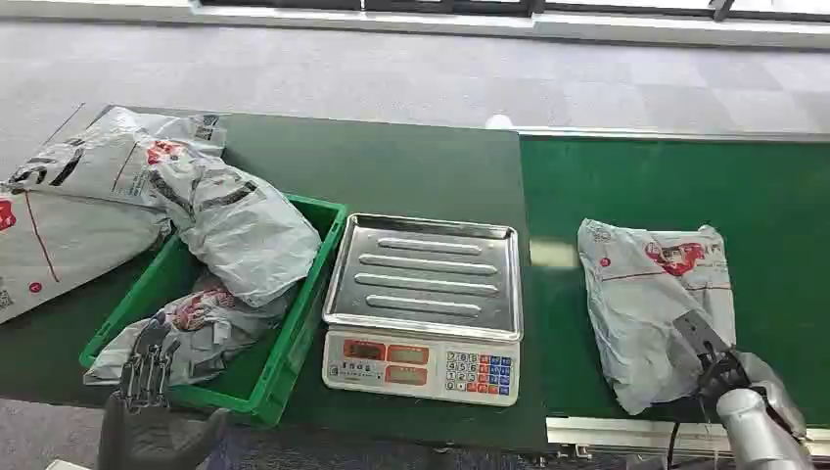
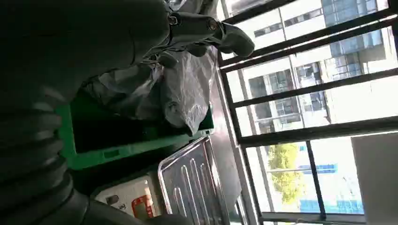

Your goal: Moved the parcel from conveyor to table for the left to box.

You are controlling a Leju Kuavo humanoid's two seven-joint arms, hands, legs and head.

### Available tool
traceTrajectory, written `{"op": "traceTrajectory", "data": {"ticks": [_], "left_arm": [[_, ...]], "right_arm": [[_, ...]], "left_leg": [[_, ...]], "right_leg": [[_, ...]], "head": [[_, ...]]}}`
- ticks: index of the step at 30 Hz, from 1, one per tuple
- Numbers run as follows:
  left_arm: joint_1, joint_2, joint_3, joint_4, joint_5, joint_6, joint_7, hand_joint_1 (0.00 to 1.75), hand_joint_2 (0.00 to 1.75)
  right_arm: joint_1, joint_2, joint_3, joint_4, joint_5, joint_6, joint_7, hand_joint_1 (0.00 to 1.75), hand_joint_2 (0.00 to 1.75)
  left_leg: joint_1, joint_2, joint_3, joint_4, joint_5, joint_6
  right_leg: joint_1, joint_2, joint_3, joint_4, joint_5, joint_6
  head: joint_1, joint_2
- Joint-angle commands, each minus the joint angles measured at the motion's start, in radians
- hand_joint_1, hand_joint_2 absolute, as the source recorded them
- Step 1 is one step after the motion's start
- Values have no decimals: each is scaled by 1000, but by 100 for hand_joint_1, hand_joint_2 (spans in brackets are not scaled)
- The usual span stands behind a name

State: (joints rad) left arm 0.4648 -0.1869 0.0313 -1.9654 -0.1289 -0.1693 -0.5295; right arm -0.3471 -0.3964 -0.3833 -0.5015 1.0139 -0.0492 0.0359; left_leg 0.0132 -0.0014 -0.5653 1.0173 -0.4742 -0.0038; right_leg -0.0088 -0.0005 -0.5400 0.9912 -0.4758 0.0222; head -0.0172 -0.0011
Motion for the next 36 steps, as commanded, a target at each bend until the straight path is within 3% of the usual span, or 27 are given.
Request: {"op": "traceTrajectory", "data": {"ticks": [1, 2, 4, 6, 8, 10, 14, 15, 18, 20, 22, 23, 27, 28, 30, 33, 36], "left_arm": [[-9, -36, 27, 14, -23, -40, 7, 0, 175], [-11, -44, 32, 16, -27, -45, 4, 0, 175], [-22, -56, 33, 25, -35, -50, -6, 0, 175], [-35, -53, 18, 37, -43, -31, -10, 0, 175], [-44, -38, 0, 45, -39, 2, -12, 0, 175], [-46, -19, -14, 50, -30, 26, -15, 0, 175], [-44, -13, -16, 48, -24, 29, -15, 0, 175], [-44, -10, -17, 48, -22, 32, -17, 0, 175], [-57, 14, -36, 72, -27, 49, -38, 0, 175], [-75, 25, -60, 101, -43, 68, -55, 0, 175], [-92, 42, -81, 118, -45, 86, -60, 0, 175], [-96, 47, -84, 118, -45, 95, -59, 0, 175], [-94, 58, -92, 111, -36, 105, -52, 0, 175], [-93, 58, -92, 107, -37, 114, -48, 0, 175], [-84, 58, -89, 91, -39, 129, -38, 0, 175], [-57, 69, -78, 66, -23, 148, -30, 0, 175], [-52, 75, -67, 65, -12, 135, -28, 0, 175]], "right_arm": [[75, 141, -104, -321, -190, -137, -157, 175, 175], [95, 164, -114, -395, -253, -174, -216, 175, 175], [190, 261, -134, -743, -477, -352, -406, 175, 175], [289, 316, -70, -1038, -579, -472, -471, 175, 175], [350, 320, 56, -1201, -622, -542, -507, 175, 175], [361, 297, 155, -1243, -629, -560, -476, 175, 175], [351, 275, 174, -1202, -644, -592, -479, 175, 175], [355, 241, 206, -1192, -664, -536, -501, 175, 175], [271, 201, 448, -1158, -463, -352, -433, 175, 175], [138, 218, 669, -1029, -300, -206, -296, 175, 175], [0, 303, 814, -848, -212, -123, -208, 175, 175], [-41, 344, 847, -783, -201, -113, -191, 175, 175], [-51, 330, 876, -774, -213, -140, -178, 175, 175], [-70, 353, 874, -736, -251, -29, -131, 175, 175], [-121, 422, 870, -620, -258, 22, -88, 175, 175], [-212, 497, 855, -371, -245, 0, -52, 175, 175], [-219, 489, 852, -311, -265, -22, -54, 175, 175]], "left_leg": [[-2, 5, -3, -3, 2, 0], [-3, 5, -3, -5, 3, -1], [-3, 3, -5, -6, 2, -1], [-3, 3, -5, -4, 2, -1], [-3, 0, -7, -4, 2, -2], [-2, -4, -11, -2, 2, -2], [-2, -2, -8, -4, 2, -2], [-2, -2, -8, -4, 1, -3], [-2, -2, -8, -4, 2, -3], [-2, 6, -8, -4, 1, -3], [-3, 19, -13, -6, 2, -4], [-2, 19, -13, -7, 1, -6], [-1, 19, -11, -8, 3, -8], [-1, 10, -5, -6, 5, -7], [-2, 6, -8, -8, 10, -8], [-1, 7, -8, -5, 9, -9], [0, 7, -9, -6, 9, -10]], "right_leg": [[-2, 5, -6, 0, 2, -2], [-3, 5, -7, -1, 3, -2], [-3, 4, -8, -1, 2, -3], [-2, 4, -10, 1, 1, -3], [-3, 1, -11, 3, 0, -3], [-2, -4, -14, 5, -1, -3], [-2, -2, -12, 4, -3, -5], [-2, -2, -13, 4, -3, -5], [-2, -2, -13, 4, -3, -5], [-2, 5, -14, 5, -1, -5], [-3, 18, -16, 5, 3, -6], [-2, 19, -16, 4, 3, -7], [0, 17, -16, 5, 4, -9], [1, 9, -16, 6, 2, -9], [-1, 5, -19, 7, 3, -10], [0, 8, -19, 9, 4, -10], [0, 8, -21, 9, 4, -10]], "head": [[0, 0], [0, 0], [0, 0], [0, 0], [0, 0], [0, 0], [0, 0], [0, 0], [0, 0], [0, 0], [0, 0], [0, 0], [0, 0], [0, 0], [0, 0], [0, 0], [0, 0]]}}
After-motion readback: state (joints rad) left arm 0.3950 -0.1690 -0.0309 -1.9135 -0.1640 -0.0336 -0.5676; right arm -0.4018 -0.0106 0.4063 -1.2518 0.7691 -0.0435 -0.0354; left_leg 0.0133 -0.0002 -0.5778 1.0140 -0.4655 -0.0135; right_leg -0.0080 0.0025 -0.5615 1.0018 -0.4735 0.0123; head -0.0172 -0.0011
